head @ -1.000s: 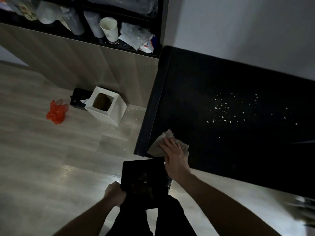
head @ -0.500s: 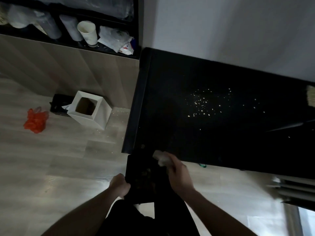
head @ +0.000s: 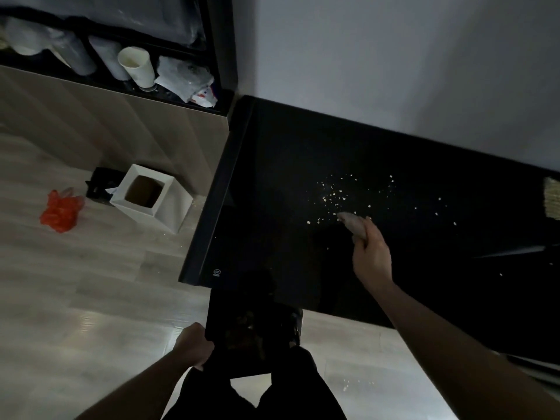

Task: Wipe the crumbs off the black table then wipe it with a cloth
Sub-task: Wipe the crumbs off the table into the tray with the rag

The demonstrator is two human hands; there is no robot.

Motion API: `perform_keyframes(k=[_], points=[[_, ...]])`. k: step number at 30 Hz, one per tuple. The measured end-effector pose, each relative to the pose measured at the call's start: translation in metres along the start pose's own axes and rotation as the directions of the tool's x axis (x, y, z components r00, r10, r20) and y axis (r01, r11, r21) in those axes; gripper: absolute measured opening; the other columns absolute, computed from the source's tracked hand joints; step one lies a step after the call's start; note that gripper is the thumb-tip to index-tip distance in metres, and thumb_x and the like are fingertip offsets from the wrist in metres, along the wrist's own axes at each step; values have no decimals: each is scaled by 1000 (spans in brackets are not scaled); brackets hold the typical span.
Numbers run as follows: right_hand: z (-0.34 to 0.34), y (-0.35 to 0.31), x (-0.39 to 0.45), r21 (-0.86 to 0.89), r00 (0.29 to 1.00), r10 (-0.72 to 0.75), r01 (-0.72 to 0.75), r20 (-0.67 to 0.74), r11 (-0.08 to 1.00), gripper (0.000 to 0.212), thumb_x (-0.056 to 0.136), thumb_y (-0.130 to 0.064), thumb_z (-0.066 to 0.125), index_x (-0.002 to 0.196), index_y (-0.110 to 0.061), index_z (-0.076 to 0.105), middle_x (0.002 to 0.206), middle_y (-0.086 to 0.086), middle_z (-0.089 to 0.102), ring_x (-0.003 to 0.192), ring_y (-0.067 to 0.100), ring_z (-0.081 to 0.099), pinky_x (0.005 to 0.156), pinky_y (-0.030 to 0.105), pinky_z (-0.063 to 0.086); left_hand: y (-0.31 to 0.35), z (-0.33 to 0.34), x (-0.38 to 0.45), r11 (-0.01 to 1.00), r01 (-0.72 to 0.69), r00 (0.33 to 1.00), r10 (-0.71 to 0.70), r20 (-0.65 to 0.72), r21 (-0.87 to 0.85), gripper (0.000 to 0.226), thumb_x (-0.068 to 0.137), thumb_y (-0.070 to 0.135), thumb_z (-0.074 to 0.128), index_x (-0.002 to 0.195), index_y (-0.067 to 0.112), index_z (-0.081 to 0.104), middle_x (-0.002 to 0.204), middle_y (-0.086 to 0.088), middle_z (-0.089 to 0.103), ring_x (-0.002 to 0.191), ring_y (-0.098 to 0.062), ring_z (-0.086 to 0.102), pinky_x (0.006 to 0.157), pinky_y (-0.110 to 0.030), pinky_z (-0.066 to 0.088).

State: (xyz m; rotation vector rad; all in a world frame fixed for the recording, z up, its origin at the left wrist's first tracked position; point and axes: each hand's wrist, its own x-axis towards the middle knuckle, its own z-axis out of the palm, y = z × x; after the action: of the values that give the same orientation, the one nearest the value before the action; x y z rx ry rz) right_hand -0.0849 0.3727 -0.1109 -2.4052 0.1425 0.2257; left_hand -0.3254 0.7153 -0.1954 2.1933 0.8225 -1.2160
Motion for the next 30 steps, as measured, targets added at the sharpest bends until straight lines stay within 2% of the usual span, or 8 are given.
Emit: perform_keyframes(k=[4,7,9,12,16,21,26,30], points=[[12,26,32,-166,976,-50,86,214,982,55,103,-15,47,155,-31,40,168,-1,28,156,27,27,124,49,32,17,13,-4,999,16,1000,-15,-15,32,31,76,17,58,50,15,42,49,4,47,48,-14,50,41,-19,34],[30,38,42,-360,938,-40,172,344,917,63,98,-32,47,160,-33,32,172,2,14,157,35,19,126,54,22,29,23,-8,999,46,999,-46,-30,17,29,78,17,58,51,16,47,51,6,50,48,-8,50,43,-17,36],[42,43,39,-436,943,-13,165,331,885,70,94,-48,38,162,-38,24,174,2,6,158,37,12,128,56,13,35,31,-10,997,71,997,-71,-26,-3,28,77,18,57,51,16,48,51,5,51,50,-11,52,45,-19,37],[53,46,23,-431,951,-100,225,294,874,71,93,-47,35,162,-33,29,174,3,12,159,36,11,128,56,11,43,40,-15,996,82,996,-83,-20,-45,23,77,19,56,54,16,51,56,5,54,56,-13,56,49,-20,39],[62,51,-15,-374,902,-237,373,361,849,63,98,-38,34,161,-31,32,173,-3,16,160,28,15,130,52,14,49,45,-19,990,100,995,-100,-2,-98,18,73,23,55,57,14,56,64,-1,62,75,-26,69,60,-26,45],[70,53,-78,-241,822,-302,456,482,857,61,98,-23,39,158,-29,40,172,-8,21,159,18,18,130,42,13,58,48,-24,983,110,994,-112,-3,-145,15,73,20,57,61,12,60,75,-10,72,82,-28,73,60,-26,47],[73,27,-132,-29,779,-272,348,565,937,64,94,-8,45,147,-43,52,155,-28,41,147,7,40,123,35,30,56,49,-26,985,101,995,-101,11,-139,16,73,21,59,78,9,69,84,-9,74,85,-27,72,66,-30,53],[53,7,-124,120,826,-209,172,524,978,64,98,-8,50,136,-60,51,137,-17,66,122,9,64,104,31,51,42,55,-11,984,105,994,-102,25,-143,37,65,27,57,93,7,71,91,-10,76,86,-25,73,72,-32,59]])
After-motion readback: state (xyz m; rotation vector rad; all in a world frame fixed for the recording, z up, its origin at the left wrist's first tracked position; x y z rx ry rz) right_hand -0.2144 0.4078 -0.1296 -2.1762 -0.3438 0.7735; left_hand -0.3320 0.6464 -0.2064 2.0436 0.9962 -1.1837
